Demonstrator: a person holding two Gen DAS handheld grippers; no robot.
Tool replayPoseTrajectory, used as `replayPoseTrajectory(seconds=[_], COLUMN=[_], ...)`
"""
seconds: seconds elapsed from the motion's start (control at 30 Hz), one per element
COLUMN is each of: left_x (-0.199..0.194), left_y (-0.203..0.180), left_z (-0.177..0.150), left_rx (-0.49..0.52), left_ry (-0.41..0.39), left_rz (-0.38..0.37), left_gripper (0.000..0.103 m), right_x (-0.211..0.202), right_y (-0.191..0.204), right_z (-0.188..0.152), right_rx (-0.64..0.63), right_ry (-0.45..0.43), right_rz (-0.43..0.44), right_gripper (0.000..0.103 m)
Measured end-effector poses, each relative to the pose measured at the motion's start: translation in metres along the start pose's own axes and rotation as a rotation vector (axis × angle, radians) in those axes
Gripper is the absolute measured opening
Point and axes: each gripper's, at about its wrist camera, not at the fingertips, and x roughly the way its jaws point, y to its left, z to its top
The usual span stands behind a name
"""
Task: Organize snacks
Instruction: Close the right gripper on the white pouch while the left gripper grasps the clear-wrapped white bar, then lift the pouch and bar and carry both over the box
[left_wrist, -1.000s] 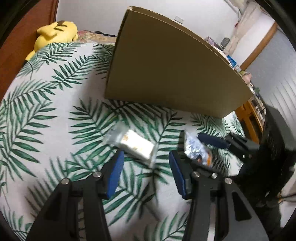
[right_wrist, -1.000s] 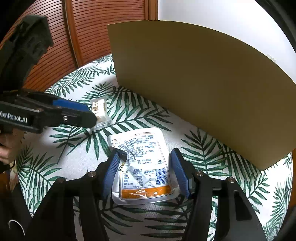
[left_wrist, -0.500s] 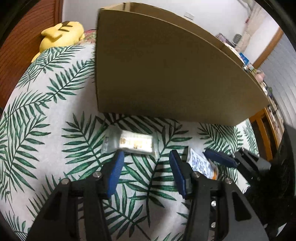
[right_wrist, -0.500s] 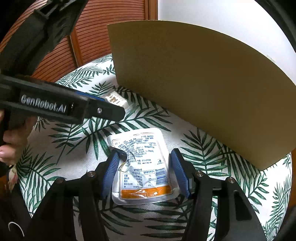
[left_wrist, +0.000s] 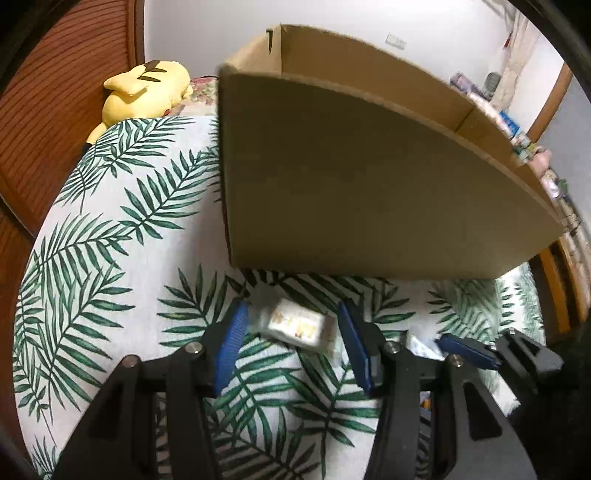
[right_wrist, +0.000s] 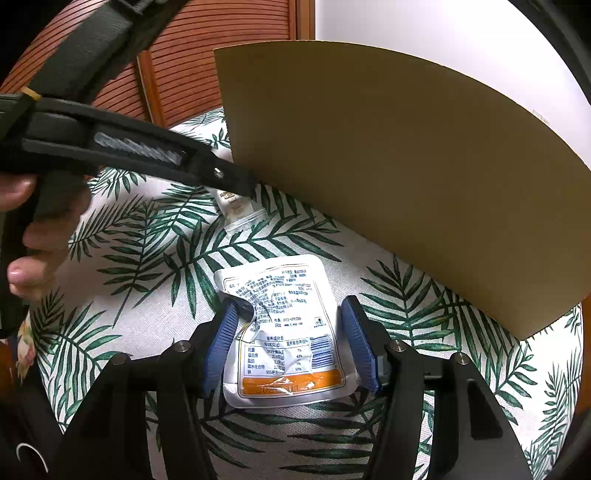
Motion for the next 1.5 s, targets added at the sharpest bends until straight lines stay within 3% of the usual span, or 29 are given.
replayPoseTrajectory(seconds=[0.27,0.43,0.8,0.9,0.97,1.33,1.5], left_x=[0.013,0.007,-0.005,-0.007,-0.01,-0.033,-0.045], left_y=[-0.018,-0.002,-0.007,-0.012,-0.011,0.003,0.003], left_z=[-0.001,-0.011,-0.034,-0.037,-0.04,-0.043,-0.044], left_rx=[0.098,0.096,0.162,0.176,0.18,0.182,0.195], left_ry=[0.022,0.066,0.012,0.0,-0.003,-0.053,-0.077], left_rz=[0.077,0.04,0.051,0.028,-0.026,-0.097,-0.118], left_gripper=[0.051,0.051,0.051,0.037,0.021,0.019,0.019], right_x=[0.0,0.0,0.0,0.0,0.004,0.01,0.007], right_y=[0.0,0.0,0.001,0.002,0.004,0.004,0.006], right_z=[0.0,0.0,0.0,0.001,0.004,0.01,0.008], right_rx=[0.0,0.0,-0.004,0.002,0.015,0.013,0.011], right_ry=[0.0,0.0,0.001,0.003,0.009,0.079,0.091], right_rz=[0.0,0.0,-0.012,-0.018,-0.015,0.0,0.008], right_gripper=[0.059,0.059,0.059,0.059,0.059,0.061,0.056])
